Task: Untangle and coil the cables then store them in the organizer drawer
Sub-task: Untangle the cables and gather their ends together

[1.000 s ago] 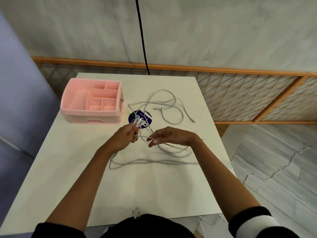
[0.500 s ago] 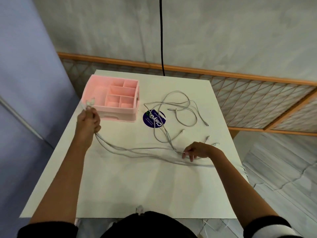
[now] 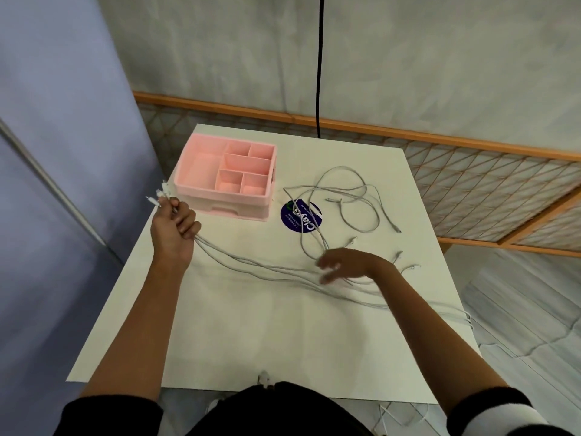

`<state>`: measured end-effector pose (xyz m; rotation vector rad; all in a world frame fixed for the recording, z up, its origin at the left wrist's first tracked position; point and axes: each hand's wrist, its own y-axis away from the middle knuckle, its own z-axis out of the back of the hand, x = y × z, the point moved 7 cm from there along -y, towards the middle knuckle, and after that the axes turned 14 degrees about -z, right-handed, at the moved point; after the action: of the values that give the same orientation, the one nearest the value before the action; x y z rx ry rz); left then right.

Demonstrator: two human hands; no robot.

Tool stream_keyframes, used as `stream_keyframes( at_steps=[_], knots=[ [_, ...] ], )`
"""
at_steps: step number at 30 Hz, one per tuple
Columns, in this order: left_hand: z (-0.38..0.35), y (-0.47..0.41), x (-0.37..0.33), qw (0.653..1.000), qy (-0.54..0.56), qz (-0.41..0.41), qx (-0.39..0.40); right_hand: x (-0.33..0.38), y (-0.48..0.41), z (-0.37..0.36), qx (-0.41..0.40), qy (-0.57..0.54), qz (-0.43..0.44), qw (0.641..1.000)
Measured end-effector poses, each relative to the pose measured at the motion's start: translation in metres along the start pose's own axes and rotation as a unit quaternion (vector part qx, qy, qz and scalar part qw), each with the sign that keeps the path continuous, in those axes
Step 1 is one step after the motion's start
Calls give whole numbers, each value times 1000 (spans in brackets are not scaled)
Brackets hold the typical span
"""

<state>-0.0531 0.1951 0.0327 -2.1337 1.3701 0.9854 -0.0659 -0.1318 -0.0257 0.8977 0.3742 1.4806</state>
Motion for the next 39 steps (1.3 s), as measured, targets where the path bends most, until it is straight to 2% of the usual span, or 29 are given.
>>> stream_keyframes(
  at_steps=[3, 5, 8, 11, 15, 19, 23, 28, 34, 39],
  knots=[
    [-10, 1, 1, 1000, 11, 1, 19, 102, 16, 1, -28, -57, 150, 987],
    [-17, 2, 2, 999, 11, 0, 30, 157, 22, -9, -32, -72, 202, 976],
    [-24, 4, 2, 999, 13, -5, 41, 202, 27, -26, -12, -106, 221, 969],
    [-23, 3, 0, 999, 10, -9, 36, 206, 27, -30, -31, -165, 225, 960],
    [-14, 0, -3, 1000, 3, -20, -6, 181, 21, -31, -51, -160, 204, 964],
    [1, -4, -8, 998, 8, -31, -46, 126, 9, -41, -11, -178, 120, 977],
    [12, -8, -7, 998, 2, -29, -56, 48, -3, -55, -26, -167, 12, 986],
    [4, 8, 16, 998, -26, -6, -54, -20, -2, -60, -64, -214, -83, 971],
    [14, -8, 2, 996, -11, -37, -80, -91, 3, -57, -106, -174, -152, 967],
    [14, -8, 6, 996, -15, -25, -79, -154, 21, -57, -138, -152, -224, 953]
  ],
)
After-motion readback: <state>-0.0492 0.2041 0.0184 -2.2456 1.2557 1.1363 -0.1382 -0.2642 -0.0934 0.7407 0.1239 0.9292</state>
